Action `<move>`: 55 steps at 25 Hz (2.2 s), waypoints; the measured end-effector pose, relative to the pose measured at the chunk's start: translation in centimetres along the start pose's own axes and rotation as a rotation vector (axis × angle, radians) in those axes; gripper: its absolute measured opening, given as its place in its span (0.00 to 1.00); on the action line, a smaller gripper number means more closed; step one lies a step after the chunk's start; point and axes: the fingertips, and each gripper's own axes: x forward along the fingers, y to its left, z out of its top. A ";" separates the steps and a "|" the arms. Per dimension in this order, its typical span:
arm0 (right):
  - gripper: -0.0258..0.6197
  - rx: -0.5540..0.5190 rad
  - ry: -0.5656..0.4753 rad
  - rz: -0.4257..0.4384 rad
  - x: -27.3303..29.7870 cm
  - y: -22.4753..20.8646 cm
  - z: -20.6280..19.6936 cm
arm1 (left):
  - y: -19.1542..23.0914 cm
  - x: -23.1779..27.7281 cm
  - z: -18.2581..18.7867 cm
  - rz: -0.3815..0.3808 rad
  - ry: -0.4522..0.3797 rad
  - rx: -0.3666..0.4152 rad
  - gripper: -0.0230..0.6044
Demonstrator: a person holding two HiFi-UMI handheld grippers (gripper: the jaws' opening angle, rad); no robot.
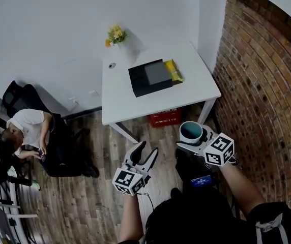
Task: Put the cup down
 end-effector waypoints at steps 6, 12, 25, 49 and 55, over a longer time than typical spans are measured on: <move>0.64 0.012 -0.014 0.049 6.3 -7.1 2.4 | 5.8 6.2 1.1 0.024 0.009 0.012 0.42; 0.64 0.020 -0.020 0.105 12.8 -14.0 6.8 | 12.3 13.2 3.9 0.045 0.008 -0.001 0.43; 0.64 0.037 -0.014 0.205 21.3 -20.9 11.3 | 20.6 20.7 6.6 0.097 0.006 -0.054 0.43; 0.64 0.023 -0.033 0.173 27.3 -20.3 14.3 | 26.7 21.0 8.4 0.034 -0.036 -0.064 0.43; 0.64 0.021 -0.029 0.173 27.5 -20.4 14.3 | 26.9 21.1 8.5 0.034 -0.035 -0.062 0.43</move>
